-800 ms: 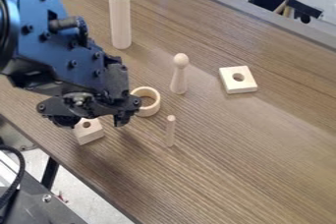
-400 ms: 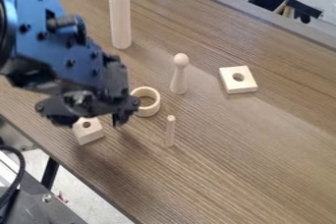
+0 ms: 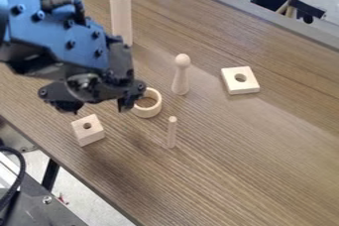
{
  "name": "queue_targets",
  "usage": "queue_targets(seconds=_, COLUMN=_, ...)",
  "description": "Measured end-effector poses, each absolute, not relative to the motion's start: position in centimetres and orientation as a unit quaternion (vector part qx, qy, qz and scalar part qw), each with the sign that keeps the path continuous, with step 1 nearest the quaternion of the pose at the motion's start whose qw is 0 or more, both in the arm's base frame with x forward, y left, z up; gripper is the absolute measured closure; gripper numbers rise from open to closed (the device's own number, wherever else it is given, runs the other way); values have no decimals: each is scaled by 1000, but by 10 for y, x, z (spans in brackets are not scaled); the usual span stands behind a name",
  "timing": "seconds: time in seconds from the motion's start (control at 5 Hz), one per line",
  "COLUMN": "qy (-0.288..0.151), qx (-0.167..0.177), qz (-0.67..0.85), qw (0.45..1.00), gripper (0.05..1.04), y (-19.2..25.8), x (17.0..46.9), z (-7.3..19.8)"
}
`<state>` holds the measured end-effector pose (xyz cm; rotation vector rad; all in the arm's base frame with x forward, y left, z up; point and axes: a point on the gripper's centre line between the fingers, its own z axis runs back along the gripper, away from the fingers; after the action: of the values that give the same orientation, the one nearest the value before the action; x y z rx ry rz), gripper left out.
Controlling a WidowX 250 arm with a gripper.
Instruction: Moved circular object on the table and placed it on the thick cylinder
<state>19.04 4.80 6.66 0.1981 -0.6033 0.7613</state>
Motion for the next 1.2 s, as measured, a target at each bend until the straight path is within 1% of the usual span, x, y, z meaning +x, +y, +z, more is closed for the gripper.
queue_targets(seconds=0.2, qy=-305, qx=95, qz=395, qw=861, gripper=83, y=47, x=205, z=75)
queue_targets(seconds=0.4, qy=-306, qx=97, qz=440, qw=838, gripper=83, y=43, x=221, z=75)
queue_targets(seconds=0.6, qy=-309, qx=85, qz=505, qw=801, gripper=83, y=41, x=242, z=72)
queue_targets(seconds=0.8, qy=-305, qx=66, qz=549, qw=776, gripper=83, y=38, x=254, z=65)
queue_targets(seconds=1.0, qy=-295, qx=62, qz=582, qw=755, gripper=83, y=39, x=255, z=57)
queue_targets(seconds=1.2, qy=-286, qx=63, qz=590, qw=753, gripper=83, y=37, x=254, z=51)
